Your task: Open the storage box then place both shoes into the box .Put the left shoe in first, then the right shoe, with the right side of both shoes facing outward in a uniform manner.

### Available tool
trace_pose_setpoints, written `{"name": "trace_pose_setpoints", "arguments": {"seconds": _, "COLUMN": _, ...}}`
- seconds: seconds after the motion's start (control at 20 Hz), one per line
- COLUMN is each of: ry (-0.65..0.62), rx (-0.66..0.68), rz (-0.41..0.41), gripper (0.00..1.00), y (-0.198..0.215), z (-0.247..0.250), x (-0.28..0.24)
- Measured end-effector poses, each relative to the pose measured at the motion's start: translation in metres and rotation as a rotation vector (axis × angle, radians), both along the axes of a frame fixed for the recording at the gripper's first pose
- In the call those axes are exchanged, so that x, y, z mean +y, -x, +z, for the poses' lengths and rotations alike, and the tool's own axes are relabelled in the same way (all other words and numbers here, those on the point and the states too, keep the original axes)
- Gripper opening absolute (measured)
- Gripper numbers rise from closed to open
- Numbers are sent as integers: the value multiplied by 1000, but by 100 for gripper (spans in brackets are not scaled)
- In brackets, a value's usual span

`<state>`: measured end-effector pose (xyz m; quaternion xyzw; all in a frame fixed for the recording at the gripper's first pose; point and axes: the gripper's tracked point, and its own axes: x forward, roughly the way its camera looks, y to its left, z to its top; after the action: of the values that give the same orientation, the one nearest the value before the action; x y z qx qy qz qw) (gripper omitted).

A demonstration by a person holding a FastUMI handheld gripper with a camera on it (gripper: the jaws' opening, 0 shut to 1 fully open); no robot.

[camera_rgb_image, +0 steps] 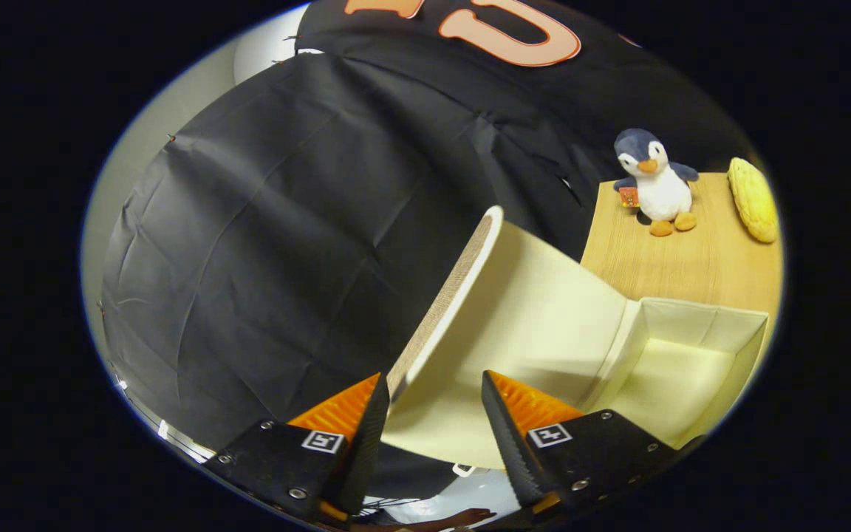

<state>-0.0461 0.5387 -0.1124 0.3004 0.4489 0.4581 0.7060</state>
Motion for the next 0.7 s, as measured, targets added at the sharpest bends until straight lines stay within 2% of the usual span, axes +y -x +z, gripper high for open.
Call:
{"name": "trace_pose_setpoints", "arguments": {"seconds": 0.05, "ry": -12, "rx": -15, "rz": 9, "gripper": 83, "y": 4, "z": 5, "x": -4}}
{"name": "trace_pose_setpoints", "arguments": {"seconds": 0.25, "ry": 31, "rx": -159, "rz": -3, "gripper": 93, "y": 3, "z": 2, "x": -33}}
{"name": "trace_pose_setpoints", "arguments": {"seconds": 0.35, "ry": 52, "rx": -223, "rz": -42, "gripper": 93, "y": -1, "z": -3, "x": -50}}
{"name": "trace_pose_setpoints", "arguments": {"seconds": 0.5, "ry": 182, "rx": -285, "rz": -93, "gripper": 93, "y": -12, "z": -35, "x": -95}}
{"name": "trace_pose_setpoints", "arguments": {"seconds": 0.7, "ry": 305, "rx": -303, "rz": -193, "gripper": 93, "y": -12, "z": -70, "x": -168}}
